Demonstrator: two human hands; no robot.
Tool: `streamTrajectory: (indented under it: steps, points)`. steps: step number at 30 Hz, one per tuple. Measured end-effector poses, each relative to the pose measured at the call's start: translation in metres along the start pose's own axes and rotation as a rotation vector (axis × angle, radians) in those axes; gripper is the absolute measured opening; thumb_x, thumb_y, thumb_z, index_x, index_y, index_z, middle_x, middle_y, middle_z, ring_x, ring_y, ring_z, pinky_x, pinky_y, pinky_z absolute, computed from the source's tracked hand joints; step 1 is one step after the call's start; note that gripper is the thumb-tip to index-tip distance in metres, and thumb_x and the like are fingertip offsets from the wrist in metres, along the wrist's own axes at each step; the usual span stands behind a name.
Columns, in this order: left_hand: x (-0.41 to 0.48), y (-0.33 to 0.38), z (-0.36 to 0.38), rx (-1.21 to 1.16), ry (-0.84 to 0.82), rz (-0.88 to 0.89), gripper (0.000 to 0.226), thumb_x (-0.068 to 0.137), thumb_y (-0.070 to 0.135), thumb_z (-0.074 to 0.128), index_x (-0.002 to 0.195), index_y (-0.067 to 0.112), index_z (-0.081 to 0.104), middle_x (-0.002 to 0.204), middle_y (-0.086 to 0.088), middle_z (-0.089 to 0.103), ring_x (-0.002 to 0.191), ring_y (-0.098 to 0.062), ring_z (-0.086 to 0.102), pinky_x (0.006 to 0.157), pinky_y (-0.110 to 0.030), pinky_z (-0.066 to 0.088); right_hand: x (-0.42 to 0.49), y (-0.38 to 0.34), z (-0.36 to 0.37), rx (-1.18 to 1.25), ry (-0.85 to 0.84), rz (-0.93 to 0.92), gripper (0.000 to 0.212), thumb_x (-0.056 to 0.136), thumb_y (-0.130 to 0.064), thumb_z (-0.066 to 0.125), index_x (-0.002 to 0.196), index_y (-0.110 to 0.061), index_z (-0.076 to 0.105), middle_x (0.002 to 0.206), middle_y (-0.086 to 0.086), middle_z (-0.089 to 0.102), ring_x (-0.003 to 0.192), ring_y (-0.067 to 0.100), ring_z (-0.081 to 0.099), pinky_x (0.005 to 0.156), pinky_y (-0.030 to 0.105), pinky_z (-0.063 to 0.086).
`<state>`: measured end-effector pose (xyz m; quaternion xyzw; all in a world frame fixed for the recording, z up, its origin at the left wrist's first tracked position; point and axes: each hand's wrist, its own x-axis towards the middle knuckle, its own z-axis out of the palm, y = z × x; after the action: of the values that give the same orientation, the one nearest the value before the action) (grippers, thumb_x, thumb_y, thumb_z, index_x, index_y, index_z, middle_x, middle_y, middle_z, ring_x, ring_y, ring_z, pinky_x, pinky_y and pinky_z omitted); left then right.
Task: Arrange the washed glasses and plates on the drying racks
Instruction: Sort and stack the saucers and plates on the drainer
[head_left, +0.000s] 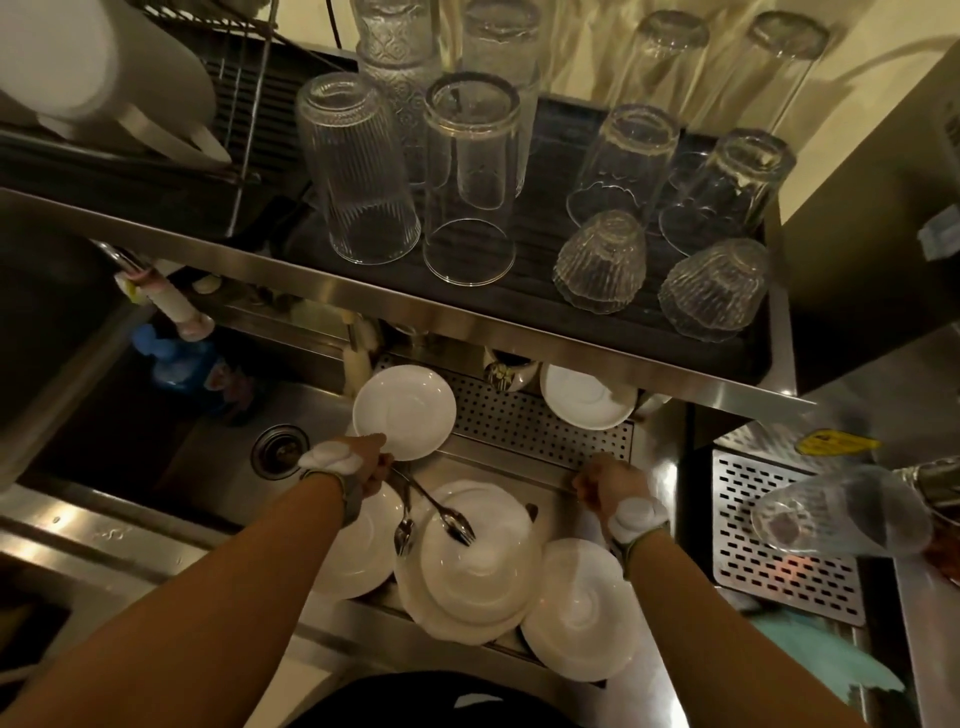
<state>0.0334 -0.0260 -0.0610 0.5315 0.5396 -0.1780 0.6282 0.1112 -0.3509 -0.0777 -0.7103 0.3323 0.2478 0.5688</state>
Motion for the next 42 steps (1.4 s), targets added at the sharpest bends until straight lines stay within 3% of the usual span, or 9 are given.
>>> streamTrajectory:
  steps: [7, 11, 15, 23, 27, 31, 33, 37, 42]
  points:
    - [0.000, 0.004, -0.001, 0.086, -0.010, 0.076, 0.021, 0.100, 0.021, 0.051, 0.083, 0.010, 0.056, 0.057, -0.003, 0.051, 0.038, -0.012, 0.040, 0.037, -0.018, 0.031, -0.024, 0.015, 0.013, 0.036, -0.084, 0.045, 0.010, 0.092, -0.002, 0.052, 0.084, -0.005, 0.055, 0.059, 0.016, 0.055, 0.039, 0.020, 0.043, 0.048, 0.024, 0.032]
    - [-0.010, 0.009, 0.002, 0.127, -0.037, 0.115, 0.031, 0.098, 0.024, 0.052, 0.070, 0.010, 0.054, 0.044, -0.002, 0.053, 0.034, -0.015, 0.046, 0.038, -0.019, 0.036, -0.033, 0.012, 0.022, 0.062, -0.099, -0.017, 0.028, 0.089, -0.002, 0.056, 0.061, -0.005, 0.054, 0.047, 0.013, 0.053, 0.035, 0.019, 0.043, 0.042, 0.023, 0.033]
    - [-0.025, -0.001, 0.010, 0.264, -0.003, 0.317, 0.027, 0.091, 0.023, 0.058, 0.071, 0.006, 0.062, 0.044, -0.004, 0.058, 0.031, -0.015, 0.048, 0.038, -0.021, 0.040, -0.043, 0.014, 0.026, -0.014, -0.131, -0.035, 0.043, 0.087, -0.006, 0.057, 0.045, -0.011, 0.059, 0.051, 0.016, 0.057, 0.038, 0.021, 0.045, 0.045, 0.026, 0.036]
    - [-0.067, -0.023, 0.041, 0.273, -0.252, 0.400, 0.026, 0.087, 0.016, 0.062, 0.062, 0.009, 0.059, 0.048, -0.007, 0.051, 0.036, -0.017, 0.038, 0.042, -0.022, 0.032, -0.064, 0.035, 0.028, 0.018, -0.148, -0.041, 0.040, 0.097, -0.042, 0.048, 0.070, -0.015, 0.061, 0.064, 0.013, 0.061, 0.048, 0.021, 0.047, 0.042, 0.021, 0.032]
    - [-0.081, -0.025, 0.060, 0.318, -0.300, 0.412, 0.028, 0.092, 0.012, 0.061, 0.065, 0.006, 0.058, 0.047, -0.006, 0.051, 0.033, -0.016, 0.038, 0.038, -0.019, 0.032, -0.064, 0.036, 0.017, -0.114, -0.052, -0.192, 0.021, 0.098, -0.026, 0.051, 0.093, -0.013, 0.066, 0.086, 0.018, 0.069, 0.067, 0.030, 0.062, 0.042, 0.023, 0.039]
    - [-0.090, -0.023, 0.069, 0.376, -0.340, 0.465, 0.031, 0.099, 0.025, 0.061, 0.075, 0.005, 0.061, 0.052, -0.004, 0.055, 0.034, -0.012, 0.042, 0.037, -0.019, 0.035, -0.058, 0.028, -0.006, -0.033, 0.008, -0.224, 0.019, 0.096, -0.020, 0.055, 0.083, -0.015, 0.068, 0.077, 0.013, 0.067, 0.069, 0.032, 0.061, 0.053, 0.033, 0.049]
    - [-0.091, -0.021, 0.069, 0.404, -0.330, 0.502, 0.034, 0.099, 0.032, 0.062, 0.083, 0.002, 0.065, 0.053, -0.002, 0.057, 0.037, -0.011, 0.045, 0.037, -0.020, 0.038, -0.050, 0.020, -0.017, 0.025, 0.048, -0.236, 0.020, 0.095, -0.018, 0.055, 0.080, -0.013, 0.068, 0.069, 0.011, 0.064, 0.065, 0.029, 0.057, 0.053, 0.031, 0.044]
    - [-0.085, -0.019, 0.062, 0.371, -0.277, 0.526, 0.032, 0.098, 0.029, 0.064, 0.096, -0.003, 0.065, 0.060, -0.005, 0.058, 0.040, -0.013, 0.045, 0.038, -0.021, 0.037, -0.033, -0.001, -0.029, -0.100, 0.111, -0.261, 0.028, 0.097, -0.018, 0.052, 0.073, -0.011, 0.063, 0.072, 0.014, 0.064, 0.069, 0.029, 0.058, 0.060, 0.035, 0.044]
    - [-0.072, -0.018, 0.044, 0.403, -0.152, 0.562, 0.033, 0.097, 0.026, 0.066, 0.088, -0.006, 0.066, 0.060, -0.008, 0.061, 0.040, -0.014, 0.048, 0.041, -0.023, 0.041, -0.013, -0.021, -0.029, -0.183, 0.123, -0.274, 0.029, 0.099, -0.016, 0.046, 0.097, 0.005, 0.065, 0.104, 0.034, 0.066, 0.090, 0.035, 0.062, 0.092, 0.051, 0.053]
